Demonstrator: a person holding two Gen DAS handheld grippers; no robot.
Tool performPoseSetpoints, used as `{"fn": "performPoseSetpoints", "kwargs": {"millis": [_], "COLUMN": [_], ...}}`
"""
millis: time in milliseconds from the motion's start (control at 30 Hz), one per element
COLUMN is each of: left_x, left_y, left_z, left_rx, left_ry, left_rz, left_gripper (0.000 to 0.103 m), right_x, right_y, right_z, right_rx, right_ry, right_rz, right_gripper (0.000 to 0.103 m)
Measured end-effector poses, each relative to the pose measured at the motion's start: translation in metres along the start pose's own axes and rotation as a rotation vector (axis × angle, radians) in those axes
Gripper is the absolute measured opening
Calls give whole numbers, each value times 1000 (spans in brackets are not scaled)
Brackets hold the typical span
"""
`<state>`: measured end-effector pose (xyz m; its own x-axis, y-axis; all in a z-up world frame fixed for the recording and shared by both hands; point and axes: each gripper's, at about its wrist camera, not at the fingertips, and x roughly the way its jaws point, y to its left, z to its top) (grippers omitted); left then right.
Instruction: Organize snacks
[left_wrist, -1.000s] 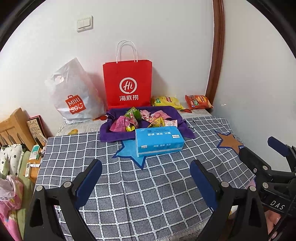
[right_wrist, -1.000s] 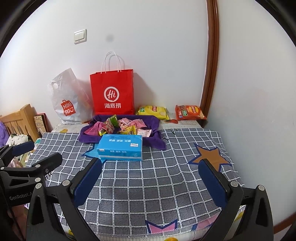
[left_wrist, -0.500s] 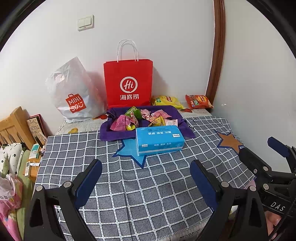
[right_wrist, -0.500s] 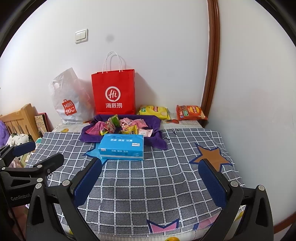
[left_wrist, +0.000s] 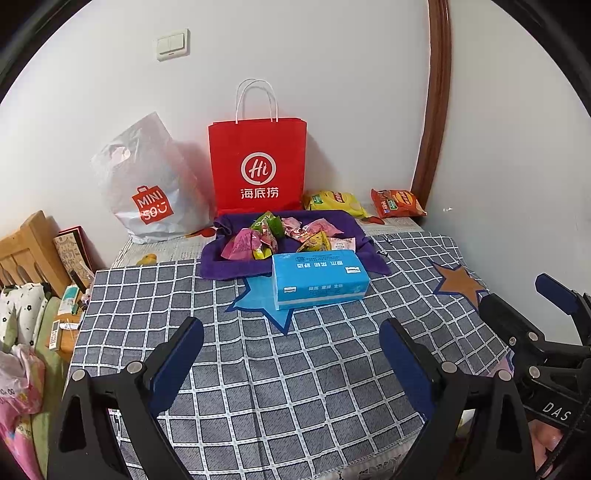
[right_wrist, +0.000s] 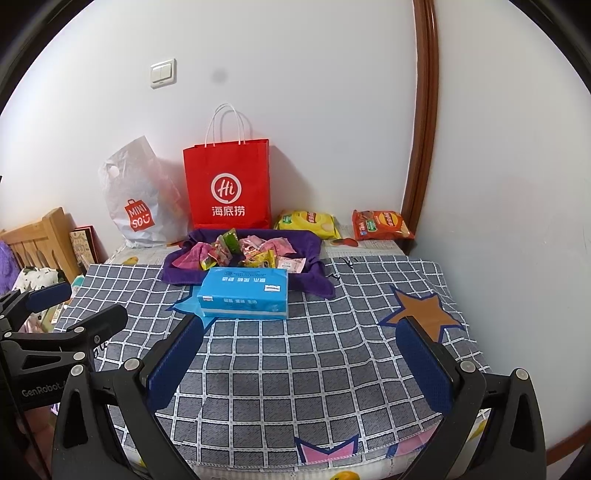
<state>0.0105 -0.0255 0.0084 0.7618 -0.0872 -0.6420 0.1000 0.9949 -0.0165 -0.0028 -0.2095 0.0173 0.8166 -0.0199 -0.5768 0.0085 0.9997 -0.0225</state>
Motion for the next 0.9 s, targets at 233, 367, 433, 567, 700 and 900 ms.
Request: {"fn": "performPoseSetpoints", "kwargs": {"millis": [233, 367, 433, 567, 700, 900], "left_x": [0, -1, -1, -1, -1, -1], "left_y": [0, 0, 0, 0, 0, 1], "left_z": [0, 0, 0, 0, 0, 0], "left_rx": [0, -1, 0, -1, -3, -3], "left_ry": [-1, 0, -1, -1, -1, -2], "left_rz": [1, 1, 0, 1, 0, -1], "left_gripper": [96, 96, 96, 96, 96, 96], "right_x": [0, -1, -1, -1, -2, -3], "right_y": [-1, -1, -1, -1, -1, 0], "right_z": [0, 0, 0, 1, 1, 1], "right_rx": [1, 0, 1, 1, -1, -2], "right_ry": [0, -2, -1, -3, -4, -6], "right_rz": [1, 1, 2, 1, 3, 4], "right_gripper": [102, 102, 102, 102, 102, 102]}}
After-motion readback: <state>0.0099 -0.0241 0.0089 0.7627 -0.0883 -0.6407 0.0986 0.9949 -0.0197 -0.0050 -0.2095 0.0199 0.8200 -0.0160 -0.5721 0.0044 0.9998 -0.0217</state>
